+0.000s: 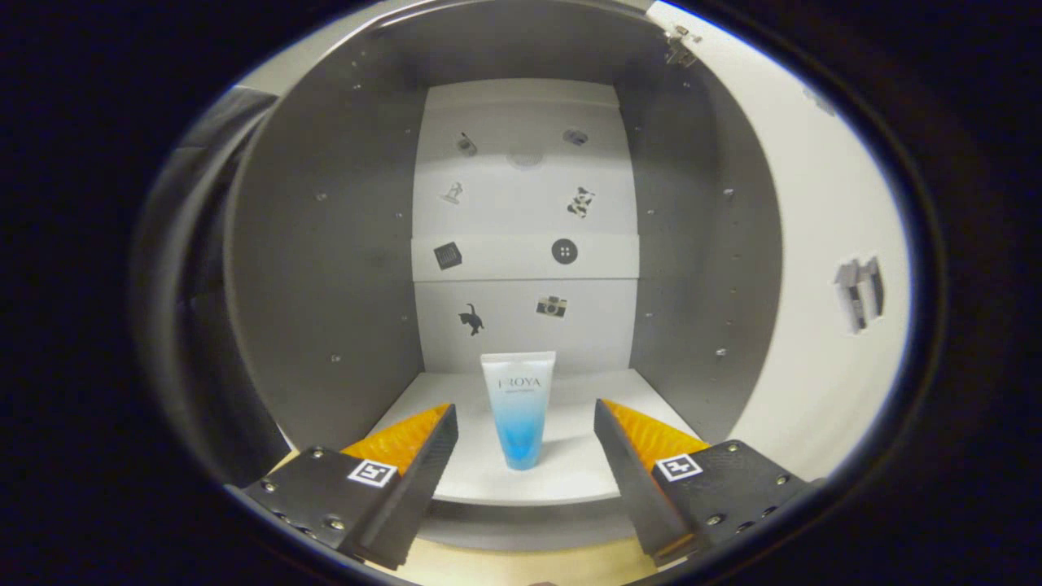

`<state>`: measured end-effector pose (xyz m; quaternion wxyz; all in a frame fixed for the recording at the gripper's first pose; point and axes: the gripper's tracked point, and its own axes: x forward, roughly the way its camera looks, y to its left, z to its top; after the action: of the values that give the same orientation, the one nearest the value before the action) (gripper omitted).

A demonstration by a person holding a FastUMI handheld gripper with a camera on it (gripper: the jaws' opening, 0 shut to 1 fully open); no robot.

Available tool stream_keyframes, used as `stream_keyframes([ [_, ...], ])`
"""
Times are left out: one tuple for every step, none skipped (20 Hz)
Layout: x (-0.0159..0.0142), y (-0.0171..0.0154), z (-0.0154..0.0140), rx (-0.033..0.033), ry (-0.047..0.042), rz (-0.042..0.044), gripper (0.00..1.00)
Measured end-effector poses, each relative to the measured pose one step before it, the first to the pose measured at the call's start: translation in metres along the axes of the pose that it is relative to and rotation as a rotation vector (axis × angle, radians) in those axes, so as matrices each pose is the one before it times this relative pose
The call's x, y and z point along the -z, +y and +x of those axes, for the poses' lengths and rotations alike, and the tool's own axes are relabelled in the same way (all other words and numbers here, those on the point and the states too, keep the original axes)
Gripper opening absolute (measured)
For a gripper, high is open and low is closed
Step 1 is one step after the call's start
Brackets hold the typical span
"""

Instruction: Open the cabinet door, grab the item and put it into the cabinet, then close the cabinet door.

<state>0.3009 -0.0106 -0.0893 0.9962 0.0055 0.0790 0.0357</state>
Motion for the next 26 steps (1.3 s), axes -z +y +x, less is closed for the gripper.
stream_keyframes([
  [-0.00114, 0.00248, -0.01726, -0.00209, -0.00336, 0.00133, 1.0],
  [-0.0013, 0.00178, -0.01855, -0.00302, -0.00422, 0.00671, 1.0],
  [-0.00147, 0.00111, -0.02078, -0.00022, -0.00366, 0.00844, 1.0],
  [-0.00161, -0.00062, -0.02201, 0.00402, -0.00719, 0.00826, 1.0],
  [-0.00301, -0.00042, -0.02286, 0.00446, -0.01126, 0.00442, 1.0],
  [-0.00167, -0.00036, -0.02417, 0.00269, -0.0084, 0.00051, 1.0],
  [-0.0017, -0.00051, -0.02506, -0.00099, -0.00197, -0.00082, 1.0],
  [-0.00114, -0.0019, -0.0254, -0.00042, 0.00087, 0.00016, 1.0],
  [-0.00136, -0.00418, -0.02484, 0.00688, -0.00016, 0.00075, 1.0],
  [-0.00199, -0.00541, -0.02182, 0.00866, -0.00274, 0.00035, 1.0],
  [-0.00158, -0.00907, -0.02288, 0.01679, 0.00027, 0.00337, 1.0],
  [-0.00032, -0.00972, -0.02118, 0.01713, 0.0044, 0.00332, 1.0],
  [-0.00106, -0.012, -0.01862, 0.02008, 0.00259, 0.00184, 1.0],
  [-0.00297, -0.01359, -0.01578, 0.02336, -0.00409, 0.00212, 0.99],
  [-0.00245, -0.01491, -0.01224, 0.0218, -0.00213, 0.00392, 0.99],
  [-0.00251, -0.01627, -0.01205, 0.02614, -0.00249, 0.00628, 0.99],
  [-0.00222, -0.01872, -0.01036, 0.02608, -0.00378, 0.00681, 0.99],
  [-0.00336, -0.0194, -0.00893, 0.02647, -0.0065, 0.00958, 0.99],
  [-0.00302, -0.0201, -0.00679, 0.02126, -0.00772, 0.01267, 0.99],
  [-0.00119, -0.02047, -0.00524, 0.02134, -0.00289, 0.01318, 0.99],
  [-0.00161, -0.02107, -0.00315, 0.01711, -0.00087, 0.00804, 0.99],
  [-0.00273, -0.02022, -0.00051, 0.01391, -0.00576, 0.00349, 1.0],
  [0.00043, -0.02061, 0.00213, 0.01661, 0.00897, 0.00477, 1.0],
  [-0.00043, -0.01756, 0.00286, 0.00352, 0.00349, 0.00579, 1.0],
  [-0.00195, -0.01497, 0.00701, -0.00084, -0.00169, 0.0041, 1.0],
  [0.00021, -0.01196, 0.00832, -0.00504, 0.01106, 0.00484, 0.99],
])
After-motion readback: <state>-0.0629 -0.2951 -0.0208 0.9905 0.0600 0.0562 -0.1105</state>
